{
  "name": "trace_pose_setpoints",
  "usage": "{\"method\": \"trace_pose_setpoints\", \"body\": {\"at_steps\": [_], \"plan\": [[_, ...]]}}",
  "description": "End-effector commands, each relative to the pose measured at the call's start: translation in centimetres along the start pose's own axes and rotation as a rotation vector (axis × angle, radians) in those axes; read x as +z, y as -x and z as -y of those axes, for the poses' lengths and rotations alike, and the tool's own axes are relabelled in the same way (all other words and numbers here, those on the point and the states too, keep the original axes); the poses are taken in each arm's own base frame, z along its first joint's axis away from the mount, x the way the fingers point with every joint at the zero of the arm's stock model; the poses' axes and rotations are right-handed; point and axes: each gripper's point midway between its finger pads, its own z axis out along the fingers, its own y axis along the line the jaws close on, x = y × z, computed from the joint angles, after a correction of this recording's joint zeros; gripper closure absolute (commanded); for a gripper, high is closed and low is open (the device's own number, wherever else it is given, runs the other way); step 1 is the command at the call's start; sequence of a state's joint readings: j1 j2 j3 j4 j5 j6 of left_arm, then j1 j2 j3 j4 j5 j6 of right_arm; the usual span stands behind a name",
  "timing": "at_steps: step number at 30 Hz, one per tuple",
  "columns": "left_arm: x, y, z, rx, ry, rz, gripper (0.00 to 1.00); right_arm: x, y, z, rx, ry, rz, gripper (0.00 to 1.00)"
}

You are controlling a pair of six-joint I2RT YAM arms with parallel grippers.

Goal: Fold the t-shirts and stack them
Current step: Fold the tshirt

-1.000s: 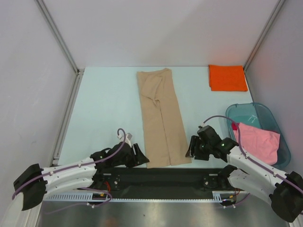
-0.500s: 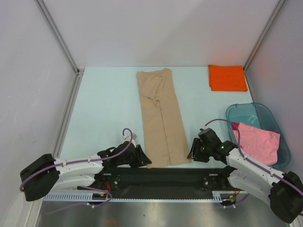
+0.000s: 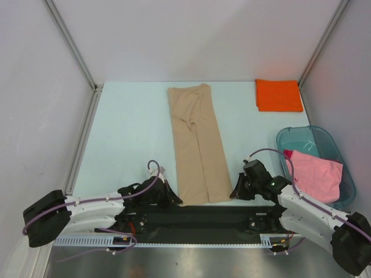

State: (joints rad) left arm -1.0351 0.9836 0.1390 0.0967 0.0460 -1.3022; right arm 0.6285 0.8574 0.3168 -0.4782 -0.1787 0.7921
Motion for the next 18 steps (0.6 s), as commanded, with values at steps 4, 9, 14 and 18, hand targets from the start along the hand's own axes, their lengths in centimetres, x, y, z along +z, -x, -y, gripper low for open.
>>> {"method": "trace_pose_setpoints", "body": {"at_steps": [4, 9, 14, 18], "plan": [[-1.3, 0.3, -3.0, 0.027, 0.118, 0.037, 1.0, -0.9, -1.7, -1.8, -0.028, 0.082, -0.037, 1.0], [-2.1, 0.0, -3.9, 0.017, 0.126, 0.039, 1.0, -1.6, -2.6, -3.3, -0.022, 0.137, -0.039, 1.0], [-2.8, -0.2, -4.5, 0.015, 0.124, 0.04, 1.0, -1.8, -4.0, -4.9, -0.034, 0.174, -0.062, 1.0], [-3.5, 1.0, -2.1, 0.022, 0.052, 0.091, 1.0, -2.2, -2.5, -5.6, -0.062, 0.142, -0.021, 1.0]]}}
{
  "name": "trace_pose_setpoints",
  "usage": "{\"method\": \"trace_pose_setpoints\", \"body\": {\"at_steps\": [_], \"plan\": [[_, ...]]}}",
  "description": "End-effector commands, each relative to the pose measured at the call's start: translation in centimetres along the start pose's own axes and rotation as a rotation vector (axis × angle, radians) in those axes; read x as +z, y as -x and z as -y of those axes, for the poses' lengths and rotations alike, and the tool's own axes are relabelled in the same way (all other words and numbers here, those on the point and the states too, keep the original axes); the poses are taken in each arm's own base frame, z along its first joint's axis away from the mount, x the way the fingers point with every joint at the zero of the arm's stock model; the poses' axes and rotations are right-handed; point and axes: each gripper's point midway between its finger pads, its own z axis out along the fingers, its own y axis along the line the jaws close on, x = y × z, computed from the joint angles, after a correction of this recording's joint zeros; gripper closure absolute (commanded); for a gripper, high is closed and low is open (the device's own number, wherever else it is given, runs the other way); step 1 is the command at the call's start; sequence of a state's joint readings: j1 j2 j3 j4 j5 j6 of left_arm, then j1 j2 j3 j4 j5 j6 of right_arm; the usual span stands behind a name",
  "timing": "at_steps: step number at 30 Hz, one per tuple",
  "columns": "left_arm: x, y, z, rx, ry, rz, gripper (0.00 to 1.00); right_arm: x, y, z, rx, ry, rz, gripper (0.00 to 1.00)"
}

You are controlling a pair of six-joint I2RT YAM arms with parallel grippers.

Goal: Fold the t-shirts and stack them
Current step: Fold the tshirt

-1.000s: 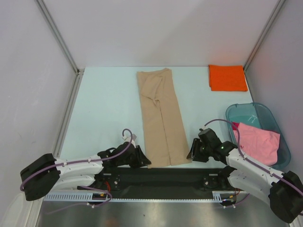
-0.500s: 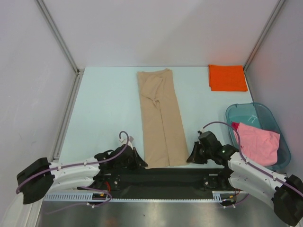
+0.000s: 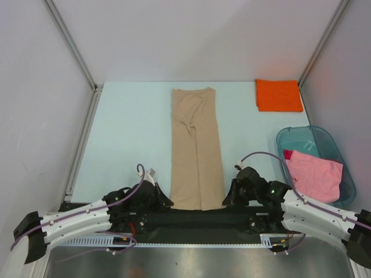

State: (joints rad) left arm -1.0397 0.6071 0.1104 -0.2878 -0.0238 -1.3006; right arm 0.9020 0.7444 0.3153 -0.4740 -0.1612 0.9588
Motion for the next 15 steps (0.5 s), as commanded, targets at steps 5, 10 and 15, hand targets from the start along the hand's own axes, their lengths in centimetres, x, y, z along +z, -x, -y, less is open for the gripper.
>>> {"method": "trace_pose_setpoints", "body": {"at_steps": [5, 10, 15], "plan": [[-0.7, 3.2, 4.4, 0.034, -0.056, 0.069, 1.0, -1.0, 5.0, -1.8, -0.026, -0.007, 0.075, 1.0], [-0.8, 9.8, 6.9, 0.054, -0.07, 0.193, 1.0, -1.3, 10.5, -1.9, -0.012, 0.009, 0.138, 1.0], [-0.4, 16.8, 7.8, 0.043, -0.056, 0.292, 1.0, 0.0, 17.3, -3.4, -0.048, 0.009, 0.16, 1.0]]}}
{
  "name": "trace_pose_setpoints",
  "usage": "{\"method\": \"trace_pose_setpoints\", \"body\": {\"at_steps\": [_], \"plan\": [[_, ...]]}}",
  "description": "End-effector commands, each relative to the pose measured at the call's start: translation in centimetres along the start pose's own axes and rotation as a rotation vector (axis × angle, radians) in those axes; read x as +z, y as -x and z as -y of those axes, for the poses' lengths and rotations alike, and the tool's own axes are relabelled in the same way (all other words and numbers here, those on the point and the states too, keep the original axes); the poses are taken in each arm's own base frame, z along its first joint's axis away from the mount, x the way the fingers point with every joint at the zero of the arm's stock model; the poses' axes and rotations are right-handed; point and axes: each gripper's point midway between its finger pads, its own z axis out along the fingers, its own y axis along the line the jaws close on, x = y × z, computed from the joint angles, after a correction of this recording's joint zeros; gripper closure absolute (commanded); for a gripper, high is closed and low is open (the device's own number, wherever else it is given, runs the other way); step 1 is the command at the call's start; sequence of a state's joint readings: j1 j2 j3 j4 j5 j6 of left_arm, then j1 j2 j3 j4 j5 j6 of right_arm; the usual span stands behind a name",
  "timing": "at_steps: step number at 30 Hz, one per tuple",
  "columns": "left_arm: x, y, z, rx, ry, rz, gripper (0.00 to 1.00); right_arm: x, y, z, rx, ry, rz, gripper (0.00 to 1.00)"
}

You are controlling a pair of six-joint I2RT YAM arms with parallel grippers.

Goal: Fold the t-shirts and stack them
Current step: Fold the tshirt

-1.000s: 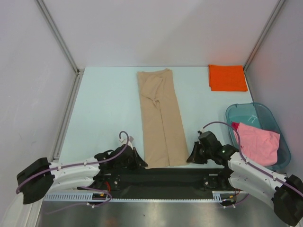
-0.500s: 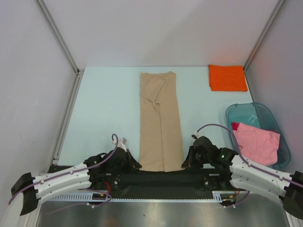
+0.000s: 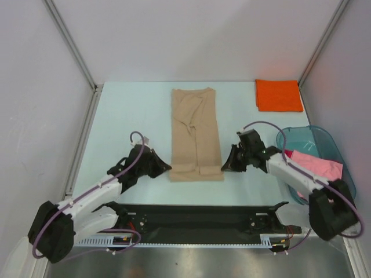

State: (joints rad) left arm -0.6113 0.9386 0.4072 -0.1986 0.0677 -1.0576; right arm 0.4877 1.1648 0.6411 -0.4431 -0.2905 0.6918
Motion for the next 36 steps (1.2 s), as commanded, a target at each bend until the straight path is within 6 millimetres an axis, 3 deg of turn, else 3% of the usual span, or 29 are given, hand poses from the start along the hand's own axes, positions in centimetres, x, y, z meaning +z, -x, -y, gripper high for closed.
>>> {"method": "trace_pose_setpoints", "body": {"at_steps": [1, 2, 3, 4, 5, 11, 12, 13, 15, 22, 36], "plan": [[0.7, 5.6, 4.3, 0.1, -0.114, 0.08, 1.0, 0.6, 5.7, -3.0, -0.13, 0.083, 0.069, 1.0], [1.0, 6.5, 4.8, 0.106, -0.118, 0.085, 0.99, 0.8, 7.1, -3.1, -0.124, 0.081, 0.077, 1.0], [2.7, 9.0, 5.5, 0.127, -0.087, 0.079, 1.0, 2.0, 10.4, -3.7, -0.126, 0.068, 0.09, 1.0], [2.7, 9.0, 5.5, 0.128, -0.087, 0.079, 1.0, 2.0, 10.5, -3.7, -0.132, 0.068, 0.09, 1.0], [3.1, 9.6, 6.0, 0.128, -0.099, 0.08, 1.0, 2.6, 11.9, -3.9, -0.124, 0.065, 0.094, 1.0], [6.3, 13.6, 7.0, 0.108, -0.087, 0.084, 1.0, 4.5, 16.2, -4.2, -0.122, 0.084, 0.1, 1.0], [6.4, 14.7, 7.2, 0.104, -0.09, 0.101, 1.0, 5.7, 16.4, -3.5, -0.106, 0.069, 0.079, 1.0], [7.3, 14.8, 6.6, 0.095, -0.073, 0.089, 1.0, 5.6, 17.6, -4.4, -0.116, 0.089, 0.089, 1.0], [7.8, 16.2, 7.0, 0.093, -0.082, 0.093, 1.0, 5.9, 18.4, -4.4, -0.113, 0.091, 0.085, 1.0], [10.2, 18.3, 6.3, 0.06, -0.072, 0.068, 1.0, 6.8, 22.1, -4.4, -0.097, 0.108, 0.109, 1.0], [12.6, 19.3, 5.0, 0.05, -0.027, 0.035, 0.97, 9.1, 23.2, -2.9, -0.071, 0.134, 0.062, 1.0]]}}
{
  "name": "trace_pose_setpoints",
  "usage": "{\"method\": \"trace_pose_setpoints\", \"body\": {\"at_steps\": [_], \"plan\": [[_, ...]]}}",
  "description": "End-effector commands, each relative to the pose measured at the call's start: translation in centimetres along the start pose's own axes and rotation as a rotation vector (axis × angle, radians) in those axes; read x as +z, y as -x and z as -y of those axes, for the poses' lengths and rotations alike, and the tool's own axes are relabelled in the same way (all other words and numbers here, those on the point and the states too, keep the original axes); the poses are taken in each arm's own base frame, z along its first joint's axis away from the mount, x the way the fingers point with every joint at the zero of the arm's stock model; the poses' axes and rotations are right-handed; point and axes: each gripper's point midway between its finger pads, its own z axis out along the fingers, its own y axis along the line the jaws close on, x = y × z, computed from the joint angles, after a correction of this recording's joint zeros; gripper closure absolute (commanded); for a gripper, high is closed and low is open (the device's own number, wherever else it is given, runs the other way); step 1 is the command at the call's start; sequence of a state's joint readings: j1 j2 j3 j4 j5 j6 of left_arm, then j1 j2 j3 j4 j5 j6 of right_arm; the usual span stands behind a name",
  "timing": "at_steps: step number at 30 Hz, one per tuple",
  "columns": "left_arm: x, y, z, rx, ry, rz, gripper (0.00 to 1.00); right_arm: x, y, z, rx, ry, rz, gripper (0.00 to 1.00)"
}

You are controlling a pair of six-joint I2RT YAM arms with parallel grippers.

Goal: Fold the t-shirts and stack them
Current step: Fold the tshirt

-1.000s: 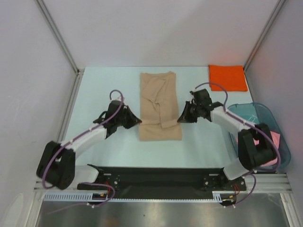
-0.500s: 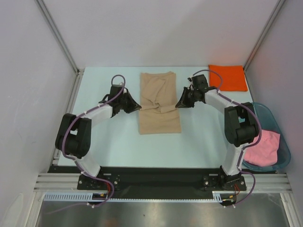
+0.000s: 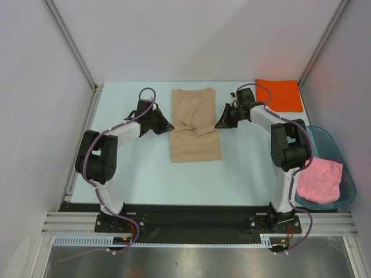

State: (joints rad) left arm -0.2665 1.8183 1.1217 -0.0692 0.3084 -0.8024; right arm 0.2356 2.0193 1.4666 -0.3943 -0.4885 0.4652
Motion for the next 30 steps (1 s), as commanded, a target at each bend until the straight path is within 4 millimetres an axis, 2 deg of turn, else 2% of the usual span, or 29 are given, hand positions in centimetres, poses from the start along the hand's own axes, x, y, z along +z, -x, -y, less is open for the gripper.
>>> {"method": "trace_pose_setpoints", "body": {"at_steps": [1, 2, 3, 4, 5, 6, 8, 9, 10, 12, 13, 14, 15, 16, 17, 18, 19, 20, 22, 23, 24, 26, 29, 30], "plan": [[0.2, 1.6, 0.6, 0.033, -0.025, 0.022, 0.94, 0.3, 1.3, -0.2, -0.027, 0.036, 0.012, 1.0], [0.2, 2.0, 0.7, 0.042, -0.026, 0.027, 0.84, 0.4, 1.5, 0.2, -0.021, 0.033, 0.012, 0.98], [0.5, 2.3, 0.6, 0.053, -0.014, 0.035, 0.79, 0.8, 1.6, 0.5, -0.018, 0.04, 0.005, 0.93], [0.9, 2.0, -0.5, 0.054, 0.031, 0.012, 0.75, 1.1, 1.7, 0.8, -0.019, 0.041, 0.002, 0.9], [0.9, 3.3, -0.4, 0.092, 0.06, 0.043, 0.68, 1.1, 2.2, 1.3, -0.016, 0.035, 0.011, 0.85], [0.8, 3.4, -0.8, 0.103, 0.088, 0.036, 0.63, 1.4, 3.1, 1.7, -0.023, 0.029, 0.028, 0.76], [-0.1, 5.1, -1.1, 0.152, 0.138, 0.101, 0.54, 1.1, 4.1, 2.1, -0.042, 0.006, 0.038, 0.71], [-0.6, 5.4, -1.1, 0.162, 0.156, 0.118, 0.52, 0.8, 4.8, 2.6, -0.049, -0.036, 0.055, 0.66], [-1.5, 5.7, -1.0, 0.176, 0.167, 0.139, 0.52, -0.1, 5.8, 2.1, -0.07, -0.053, 0.082, 0.63], [-3.8, 6.0, -0.2, 0.204, 0.16, 0.188, 0.49, -1.3, 5.8, 3.3, -0.082, -0.174, 0.11, 0.55], [-4.4, 5.8, 0.3, 0.223, 0.147, 0.198, 0.48, -2.7, 6.1, 2.6, -0.1, -0.199, 0.141, 0.55], [-5.6, 5.4, 0.9, 0.239, 0.131, 0.211, 0.48, -2.8, 4.4, 3.2, -0.104, -0.239, 0.118, 0.55], [-5.9, 4.8, 1.1, 0.25, 0.12, 0.208, 0.48, -3.0, 4.0, 3.4, -0.122, -0.276, 0.135, 0.52], [-6.1, 4.3, 1.5, 0.259, 0.1, 0.207, 0.49, -2.8, 2.6, 2.2, -0.158, -0.278, 0.123, 0.51], [-6.2, 2.5, 1.9, 0.27, 0.071, 0.179, 0.5, -3.1, 1.2, 1.9, -0.171, -0.282, 0.119, 0.51], [-5.9, 1.5, 2.6, 0.277, 0.027, 0.161, 0.51, -3.2, 0.6, 1.8, -0.182, -0.303, 0.133, 0.51], [-5.5, -0.3, 3.4, 0.285, 0.002, 0.131, 0.52, -2.6, -0.9, 0.3, -0.221, -0.29, 0.12, 0.51], [-5.0, -1.7, 3.0, 0.285, -0.002, 0.103, 0.53, -2.4, -1.5, -0.1, -0.236, -0.288, 0.124, 0.51], [-3.6, -3.7, 3.8, 0.294, -0.042, 0.07, 0.56, -1.9, -2.3, -1.1, -0.273, -0.289, 0.147, 0.52], [-3.1, -4.4, 3.5, 0.29, -0.044, 0.054, 0.56, -1.2, -3.1, -2.5, -0.302, -0.251, 0.142, 0.52], [-1.9, -5.1, 3.0, 0.28, -0.046, 0.022, 0.57, -0.6, -3.2, -2.9, -0.302, -0.242, 0.135, 0.53], [-1.0, -5.5, 2.8, 0.269, -0.045, -0.001, 0.57, 0.4, -3.1, -4.1, -0.289, -0.18, 0.133, 0.52], [0.5, -4.6, 3.7, 0.29, -0.079, 0.02, 0.55, 1.6, -2.2, -5.5, -0.294, -0.081, 0.145, 0.55], [0.8, -4.4, 4.0, 0.292, -0.089, 0.017, 0.55, 2.5, -2.0, -4.9, -0.28, -0.076, 0.133, 0.58]]}}
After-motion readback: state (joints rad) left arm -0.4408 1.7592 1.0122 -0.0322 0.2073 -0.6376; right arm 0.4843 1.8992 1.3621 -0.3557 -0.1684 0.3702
